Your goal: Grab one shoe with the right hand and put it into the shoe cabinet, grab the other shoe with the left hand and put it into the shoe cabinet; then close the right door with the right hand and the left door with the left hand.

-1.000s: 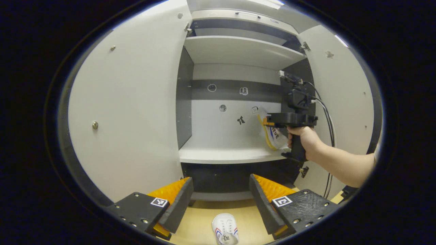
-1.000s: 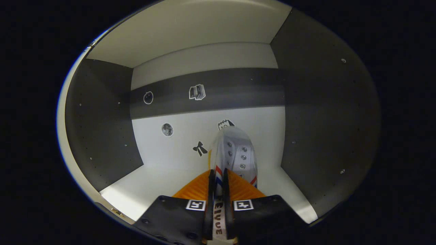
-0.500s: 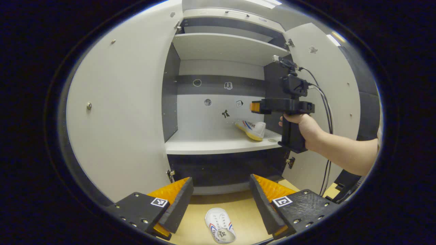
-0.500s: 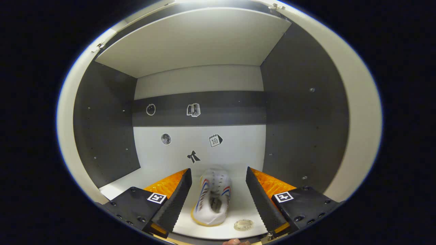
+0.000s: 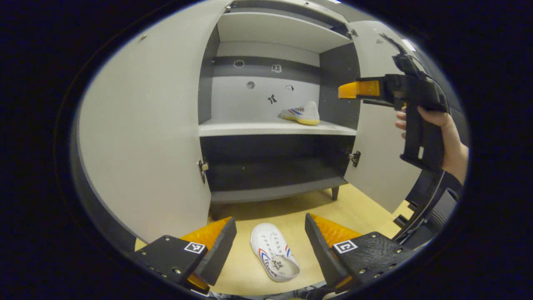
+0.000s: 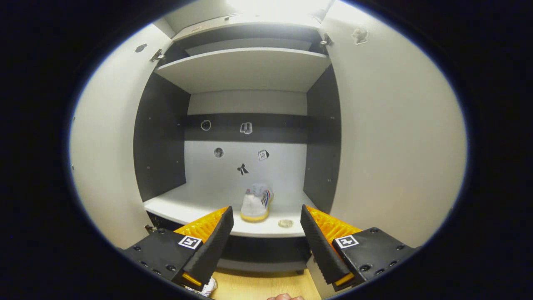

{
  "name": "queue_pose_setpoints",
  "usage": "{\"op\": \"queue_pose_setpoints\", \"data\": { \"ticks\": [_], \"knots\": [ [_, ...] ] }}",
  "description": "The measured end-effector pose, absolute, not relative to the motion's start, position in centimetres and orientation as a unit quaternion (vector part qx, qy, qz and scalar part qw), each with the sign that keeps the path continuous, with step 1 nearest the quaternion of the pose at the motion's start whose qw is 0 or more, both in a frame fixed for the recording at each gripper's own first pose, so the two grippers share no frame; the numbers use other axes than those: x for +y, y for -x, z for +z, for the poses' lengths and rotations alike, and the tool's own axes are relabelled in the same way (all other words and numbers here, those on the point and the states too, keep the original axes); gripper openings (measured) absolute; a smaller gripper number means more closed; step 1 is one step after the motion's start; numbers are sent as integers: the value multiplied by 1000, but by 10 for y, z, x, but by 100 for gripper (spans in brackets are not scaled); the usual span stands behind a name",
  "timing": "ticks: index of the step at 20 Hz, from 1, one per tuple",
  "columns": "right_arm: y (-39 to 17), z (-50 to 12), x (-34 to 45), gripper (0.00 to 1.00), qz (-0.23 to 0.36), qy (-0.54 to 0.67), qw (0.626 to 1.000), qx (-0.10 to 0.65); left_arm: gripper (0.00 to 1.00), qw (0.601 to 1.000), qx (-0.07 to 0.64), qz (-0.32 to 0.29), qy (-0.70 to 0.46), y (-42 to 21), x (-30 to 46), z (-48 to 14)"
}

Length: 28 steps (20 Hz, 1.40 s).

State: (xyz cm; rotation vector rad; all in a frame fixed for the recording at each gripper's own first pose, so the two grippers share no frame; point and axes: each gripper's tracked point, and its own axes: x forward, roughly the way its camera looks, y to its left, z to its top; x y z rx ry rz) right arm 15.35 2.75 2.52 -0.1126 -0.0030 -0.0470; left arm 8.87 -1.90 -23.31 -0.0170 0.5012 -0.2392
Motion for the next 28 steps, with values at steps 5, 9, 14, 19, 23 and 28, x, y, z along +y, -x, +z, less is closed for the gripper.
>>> {"op": "queue_pose_setpoints", "data": {
  "ticks": [5,9,14,19,23,28],
  "knots": [
    [-84,-13,3,100,-72,47,996,33,95,935,327,-136,8,-74,-24,-309],
    [-31,-33,-16,100,-119,26,991,63,100,920,368,-132,-13,-71,-17,-365],
    [30,-47,-37,100,-176,37,980,80,95,903,405,-139,-28,-72,-13,-412],
    [85,-60,-75,97,-242,19,965,100,95,897,423,-122,-33,-85,-5,-438],
    [115,-71,-125,96,-305,-3,946,112,100,886,448,-122,-12,-85,-8,-452],
    [114,-67,-180,97,-332,-19,937,110,66,872,470,-136,-6,-76,-21,-455]
  ]
}}
